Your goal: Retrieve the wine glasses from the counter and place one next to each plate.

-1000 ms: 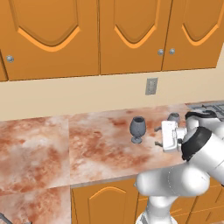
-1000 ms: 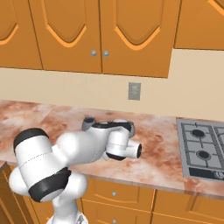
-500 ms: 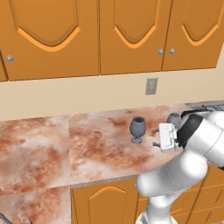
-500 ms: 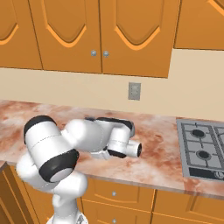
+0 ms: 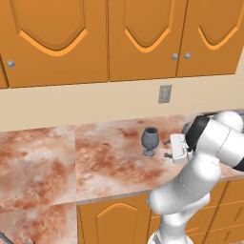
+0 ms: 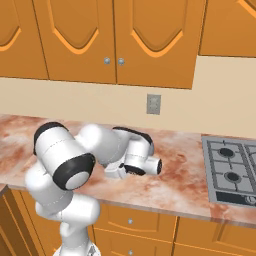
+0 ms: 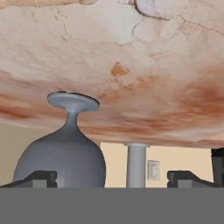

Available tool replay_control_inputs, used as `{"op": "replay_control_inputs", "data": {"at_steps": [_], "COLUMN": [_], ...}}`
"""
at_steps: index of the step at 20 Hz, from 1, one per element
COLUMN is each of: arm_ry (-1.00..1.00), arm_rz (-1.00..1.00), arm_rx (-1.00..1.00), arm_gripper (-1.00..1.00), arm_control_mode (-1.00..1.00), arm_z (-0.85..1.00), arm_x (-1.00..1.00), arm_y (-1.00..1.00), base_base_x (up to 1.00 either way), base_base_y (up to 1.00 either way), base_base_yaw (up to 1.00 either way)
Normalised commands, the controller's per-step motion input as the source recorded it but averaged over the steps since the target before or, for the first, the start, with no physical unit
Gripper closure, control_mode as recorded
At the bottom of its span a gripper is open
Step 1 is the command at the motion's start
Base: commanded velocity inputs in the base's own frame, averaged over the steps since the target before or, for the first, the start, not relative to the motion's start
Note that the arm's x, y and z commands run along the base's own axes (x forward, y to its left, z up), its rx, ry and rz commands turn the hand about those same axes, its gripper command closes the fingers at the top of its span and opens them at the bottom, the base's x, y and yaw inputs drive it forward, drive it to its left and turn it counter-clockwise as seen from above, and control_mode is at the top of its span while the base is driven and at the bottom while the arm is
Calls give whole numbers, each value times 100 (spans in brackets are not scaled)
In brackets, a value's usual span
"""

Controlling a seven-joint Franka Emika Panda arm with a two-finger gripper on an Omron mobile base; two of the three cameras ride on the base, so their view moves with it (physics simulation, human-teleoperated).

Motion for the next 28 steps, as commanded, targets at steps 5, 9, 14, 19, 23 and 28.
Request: {"op": "replay_control_inputs", "data": {"at_steps": [5, 9, 14, 19, 23, 28], "arm_ry": [0, 0, 0, 0, 0, 6], "arm_rz": [-1, -2, -3, -3, 0, 0], "arm_rx": [0, 0, 0, 0, 0, 0], "arm_gripper": [-100, -100, -100, -100, -100, -100], "arm_control_mode": [-100, -100, -100, -100, -100, -100], "arm_z": [-5, -10, -11, -12, -10, 0], "arm_x": [15, 19, 22, 22, 3, 0], "arm_y": [0, 10, 9, 6, 8, 0], "base_base_x": [0, 0, 0, 0, 0, 0], "base_base_y": [0, 0, 0, 0, 0, 0], "base_base_yaw": [0, 0, 0, 0, 0, 0]}}
